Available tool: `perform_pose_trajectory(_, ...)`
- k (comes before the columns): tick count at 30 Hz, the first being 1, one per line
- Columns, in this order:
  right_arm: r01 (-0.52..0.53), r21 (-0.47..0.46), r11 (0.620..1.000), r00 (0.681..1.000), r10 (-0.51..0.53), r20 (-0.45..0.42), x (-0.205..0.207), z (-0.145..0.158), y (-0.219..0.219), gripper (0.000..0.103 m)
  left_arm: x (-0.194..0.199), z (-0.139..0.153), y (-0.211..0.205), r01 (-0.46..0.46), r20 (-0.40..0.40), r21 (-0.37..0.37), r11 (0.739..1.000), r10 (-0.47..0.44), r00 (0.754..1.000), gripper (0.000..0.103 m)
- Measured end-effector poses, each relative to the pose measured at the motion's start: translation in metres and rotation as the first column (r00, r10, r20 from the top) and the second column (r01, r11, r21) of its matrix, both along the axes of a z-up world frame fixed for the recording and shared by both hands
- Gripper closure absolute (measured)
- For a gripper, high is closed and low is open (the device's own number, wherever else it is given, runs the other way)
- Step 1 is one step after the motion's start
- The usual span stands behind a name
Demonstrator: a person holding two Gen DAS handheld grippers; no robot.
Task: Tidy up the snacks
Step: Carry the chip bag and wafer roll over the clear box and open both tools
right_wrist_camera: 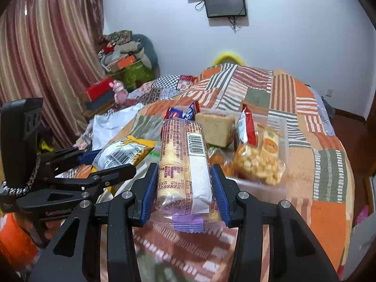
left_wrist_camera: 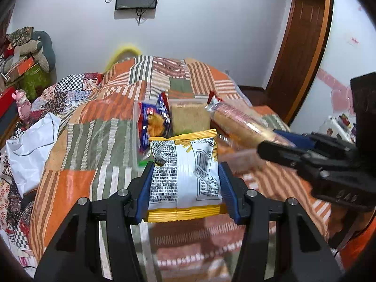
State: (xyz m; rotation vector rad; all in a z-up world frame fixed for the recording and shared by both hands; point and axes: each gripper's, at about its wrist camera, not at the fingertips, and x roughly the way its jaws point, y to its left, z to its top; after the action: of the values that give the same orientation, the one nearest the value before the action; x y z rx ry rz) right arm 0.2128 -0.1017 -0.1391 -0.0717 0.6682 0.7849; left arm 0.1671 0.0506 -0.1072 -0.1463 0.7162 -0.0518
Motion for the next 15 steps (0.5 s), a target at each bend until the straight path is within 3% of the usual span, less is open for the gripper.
perform_pose_trajectory(5,0.018,0.001,1.000,1.000,-0.018,-0.005,0.018,-0.005,0.008,0.061,0.024,-0.002,0.004,-0.016,-0.005,-0.016,1.000,0.016,1.000,0.050)
perform_pose_trajectory(15,0.032,-0.073,0.997,0.999,-0.034,-0.033,0.056,-0.019,0.029,0.059,0.067,-0.018,0.015,-0.049,-0.051,0.022,0.999,0.050,0.997,0.049)
